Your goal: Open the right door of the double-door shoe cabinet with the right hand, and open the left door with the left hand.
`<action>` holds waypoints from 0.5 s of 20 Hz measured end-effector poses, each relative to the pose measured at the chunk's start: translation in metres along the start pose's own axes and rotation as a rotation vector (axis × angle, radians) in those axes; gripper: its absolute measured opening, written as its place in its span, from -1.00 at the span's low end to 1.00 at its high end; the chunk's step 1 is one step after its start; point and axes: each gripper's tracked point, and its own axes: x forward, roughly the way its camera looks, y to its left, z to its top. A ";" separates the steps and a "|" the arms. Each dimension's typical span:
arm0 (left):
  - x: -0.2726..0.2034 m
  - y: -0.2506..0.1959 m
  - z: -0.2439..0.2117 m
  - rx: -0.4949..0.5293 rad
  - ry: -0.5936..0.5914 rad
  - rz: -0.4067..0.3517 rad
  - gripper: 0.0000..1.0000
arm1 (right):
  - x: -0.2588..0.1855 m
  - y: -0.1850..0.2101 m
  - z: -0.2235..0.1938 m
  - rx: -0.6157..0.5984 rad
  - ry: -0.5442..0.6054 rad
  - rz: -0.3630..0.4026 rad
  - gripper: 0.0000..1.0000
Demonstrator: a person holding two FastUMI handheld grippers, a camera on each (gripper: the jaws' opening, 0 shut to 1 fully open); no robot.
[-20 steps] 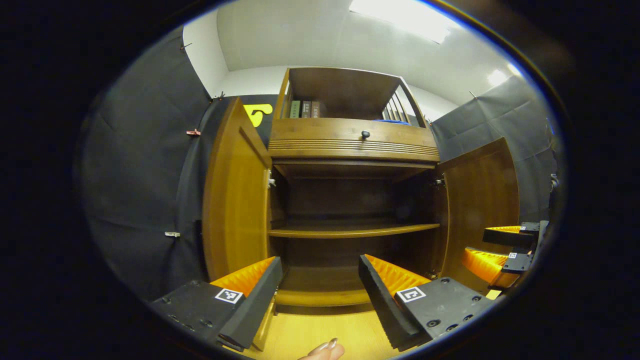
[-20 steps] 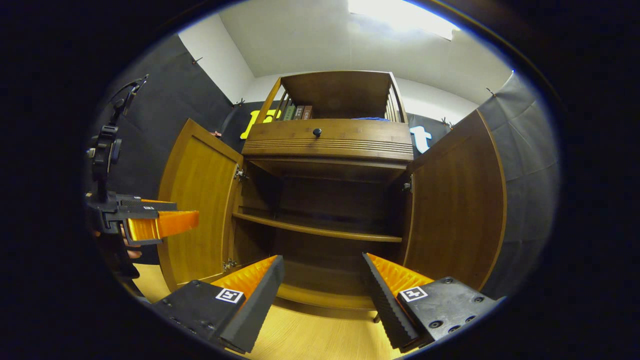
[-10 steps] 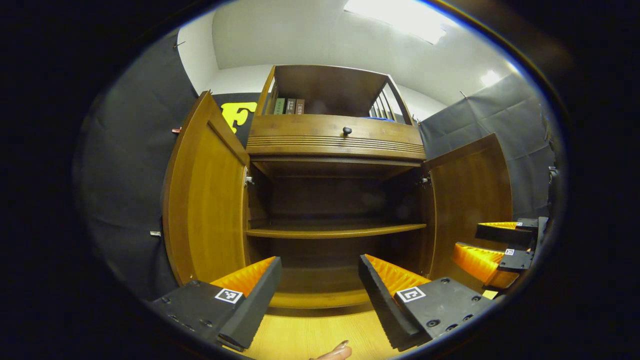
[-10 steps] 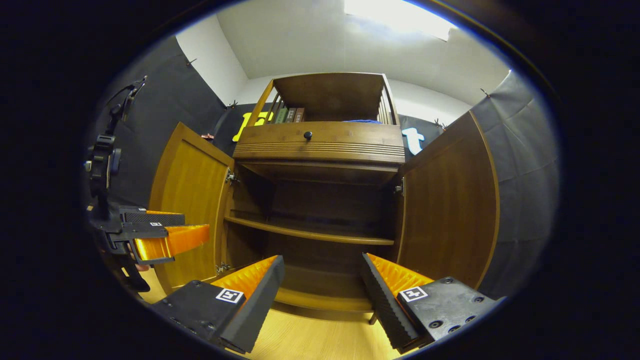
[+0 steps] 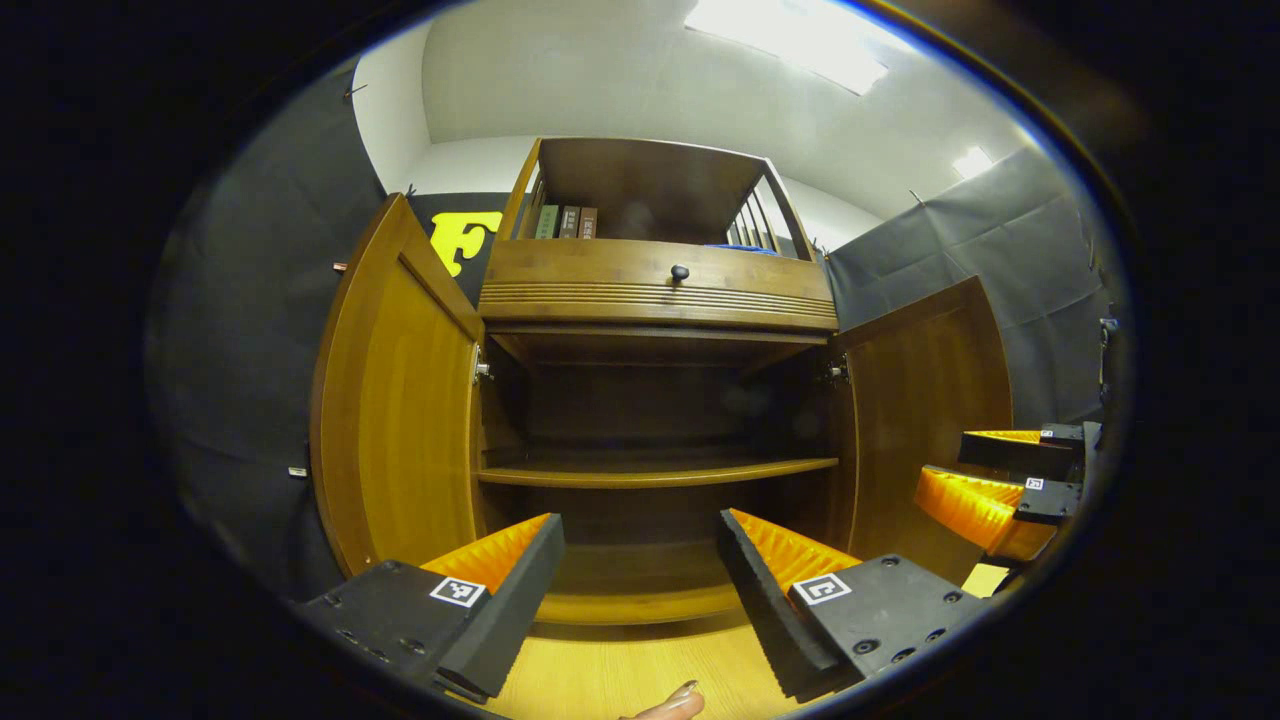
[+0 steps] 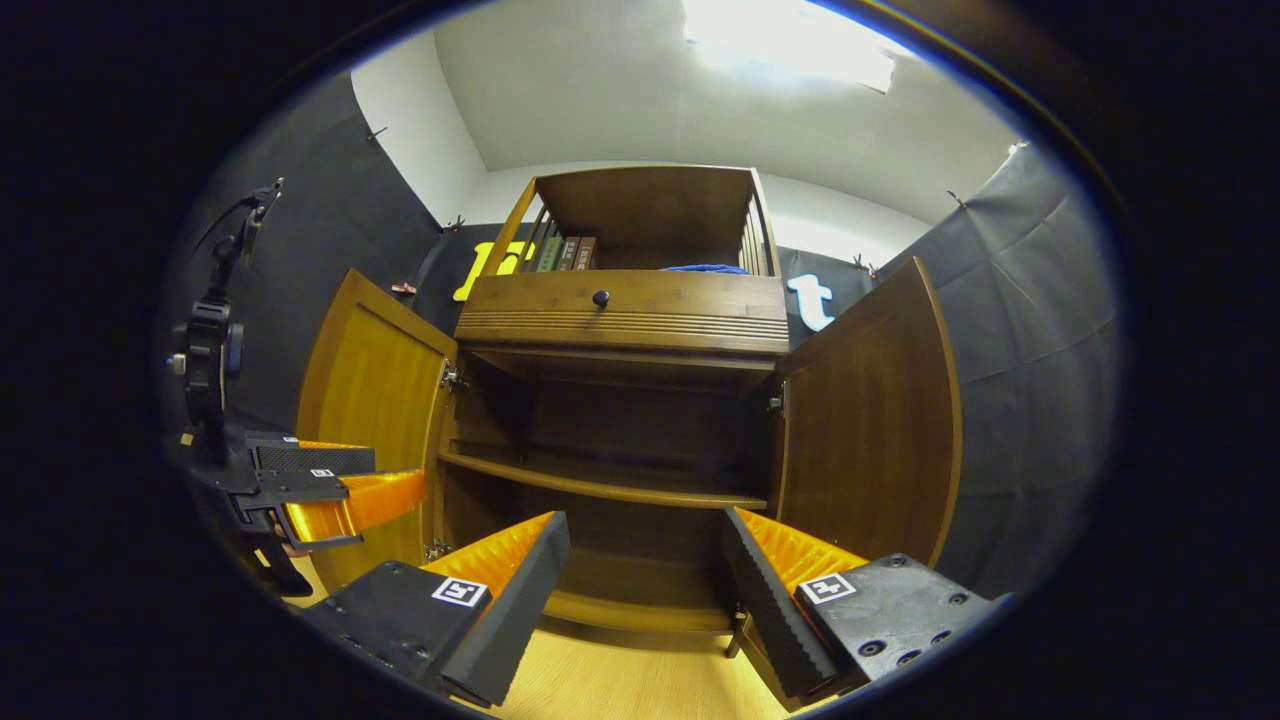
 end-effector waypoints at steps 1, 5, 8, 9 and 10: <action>0.000 0.000 0.000 0.002 -0.003 0.001 0.90 | -0.001 0.001 0.000 0.005 -0.001 0.002 0.94; -0.002 0.001 0.002 0.010 -0.007 0.002 0.92 | 0.001 0.001 0.000 0.008 -0.001 -0.001 0.94; -0.002 0.002 0.002 0.009 -0.005 0.001 0.90 | 0.002 0.000 -0.001 0.002 0.003 -0.006 0.94; -0.001 0.001 0.000 0.006 -0.003 0.001 0.90 | 0.001 0.001 -0.002 0.002 0.004 -0.006 0.97; -0.001 0.001 0.000 0.003 -0.001 -0.001 0.90 | 0.001 0.000 -0.001 0.002 0.003 -0.005 0.94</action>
